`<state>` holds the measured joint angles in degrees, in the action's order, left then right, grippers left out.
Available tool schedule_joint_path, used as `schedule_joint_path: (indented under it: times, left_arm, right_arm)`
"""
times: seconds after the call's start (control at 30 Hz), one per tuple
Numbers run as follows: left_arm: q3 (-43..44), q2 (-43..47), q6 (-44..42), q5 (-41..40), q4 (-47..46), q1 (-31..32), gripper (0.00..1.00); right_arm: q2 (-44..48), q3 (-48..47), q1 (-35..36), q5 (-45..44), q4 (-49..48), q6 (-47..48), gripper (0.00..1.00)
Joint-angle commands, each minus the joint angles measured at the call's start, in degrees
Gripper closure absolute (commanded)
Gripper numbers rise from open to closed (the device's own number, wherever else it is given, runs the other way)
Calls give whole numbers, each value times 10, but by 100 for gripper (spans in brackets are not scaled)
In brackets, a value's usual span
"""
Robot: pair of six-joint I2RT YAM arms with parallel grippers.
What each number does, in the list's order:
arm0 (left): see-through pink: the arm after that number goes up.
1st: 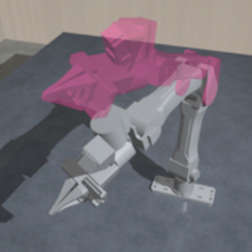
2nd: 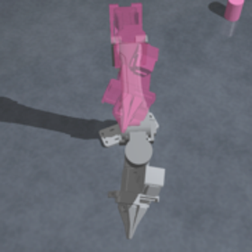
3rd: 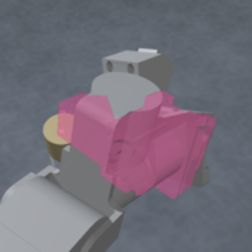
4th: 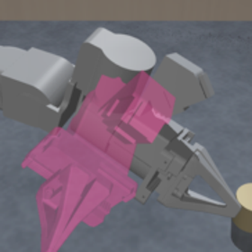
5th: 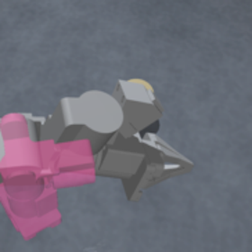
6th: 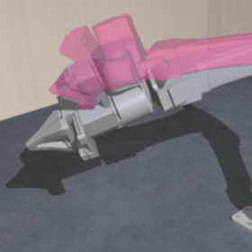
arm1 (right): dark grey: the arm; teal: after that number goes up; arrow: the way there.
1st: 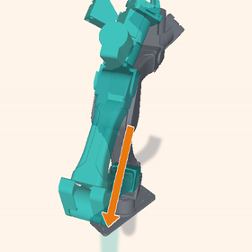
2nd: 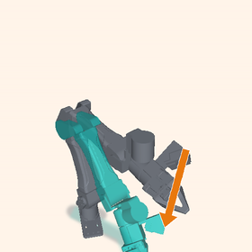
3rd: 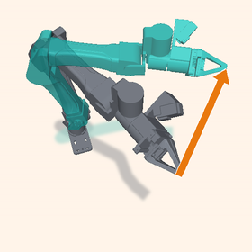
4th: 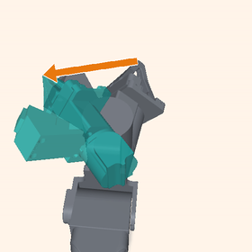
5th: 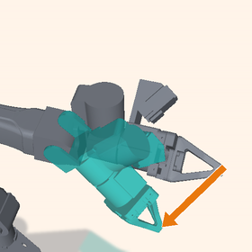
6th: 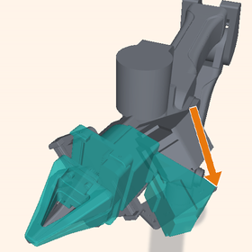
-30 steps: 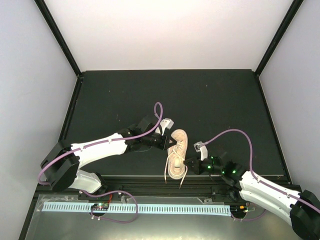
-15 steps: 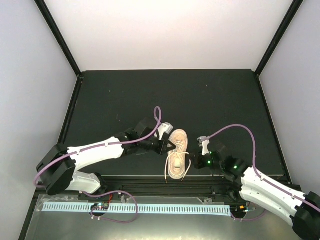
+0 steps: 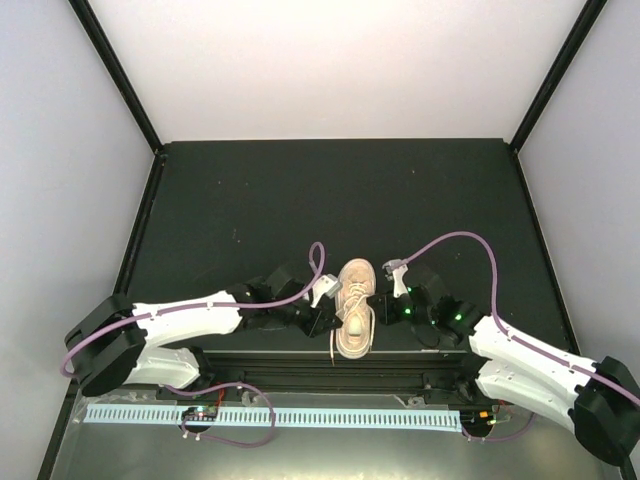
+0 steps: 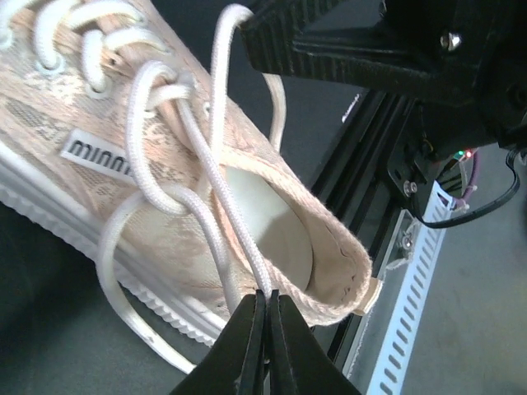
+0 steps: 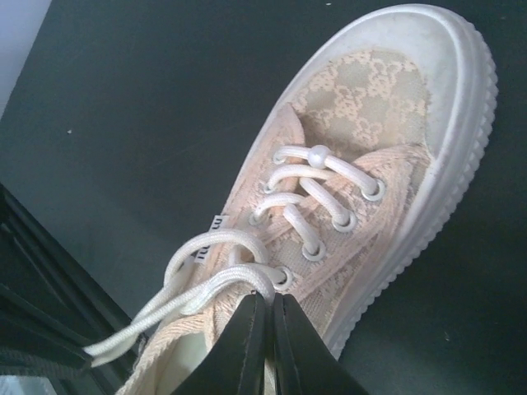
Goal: Tie the shoes
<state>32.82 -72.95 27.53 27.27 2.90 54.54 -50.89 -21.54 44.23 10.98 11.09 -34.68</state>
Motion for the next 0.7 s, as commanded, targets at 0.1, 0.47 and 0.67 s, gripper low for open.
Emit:
schedule_joint_path:
  times: [0.1, 0.47, 0.67]
  left_arm:
    - [-8, 26, -4, -13, 5, 18, 84]
    - [-4, 120, 32, -101, 81, 7, 57]
    - [56, 41, 53, -92, 69, -25, 62]
  right_arm:
    - [-5, -3, -2, 26, -31, 14, 93]
    - [11, 15, -2, 29, -26, 15, 93]
    - [11, 22, -2, 30, -26, 15, 93]
